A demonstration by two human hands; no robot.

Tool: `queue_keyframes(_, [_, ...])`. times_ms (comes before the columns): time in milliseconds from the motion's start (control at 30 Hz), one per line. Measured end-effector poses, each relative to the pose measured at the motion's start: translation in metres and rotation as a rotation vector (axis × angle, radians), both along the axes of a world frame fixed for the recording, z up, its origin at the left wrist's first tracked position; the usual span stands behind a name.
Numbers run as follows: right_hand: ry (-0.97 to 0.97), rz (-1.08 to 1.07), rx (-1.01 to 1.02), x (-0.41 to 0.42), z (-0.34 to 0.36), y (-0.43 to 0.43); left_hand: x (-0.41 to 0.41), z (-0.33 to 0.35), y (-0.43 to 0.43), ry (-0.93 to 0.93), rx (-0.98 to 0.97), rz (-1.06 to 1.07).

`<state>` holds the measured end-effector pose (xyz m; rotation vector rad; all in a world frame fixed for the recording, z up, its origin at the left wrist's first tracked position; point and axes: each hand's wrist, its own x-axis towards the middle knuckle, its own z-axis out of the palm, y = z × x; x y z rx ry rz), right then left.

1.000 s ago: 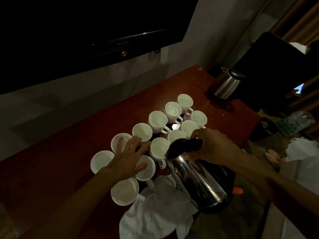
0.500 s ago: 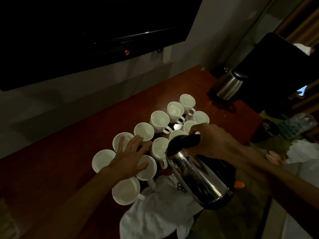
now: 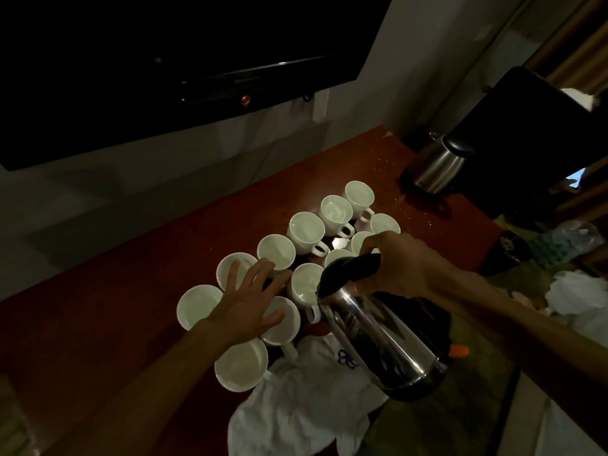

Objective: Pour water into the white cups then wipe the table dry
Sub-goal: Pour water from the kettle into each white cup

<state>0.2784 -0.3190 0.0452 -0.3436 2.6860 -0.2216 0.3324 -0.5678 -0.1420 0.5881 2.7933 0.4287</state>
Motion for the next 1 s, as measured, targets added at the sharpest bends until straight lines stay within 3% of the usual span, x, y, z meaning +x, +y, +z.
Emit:
queue_keyframes(600, [-0.108,-0.021,0.072,-0.014,0.004,-0.011,0.001,-0.002,0.001,0.017,0.015,0.006])
queue_keyframes(1000, [-0.030,-0.137,-0.144,0.025,-0.004,0.015,0.001,0.000,0.002,0.014,0.046,0.024])
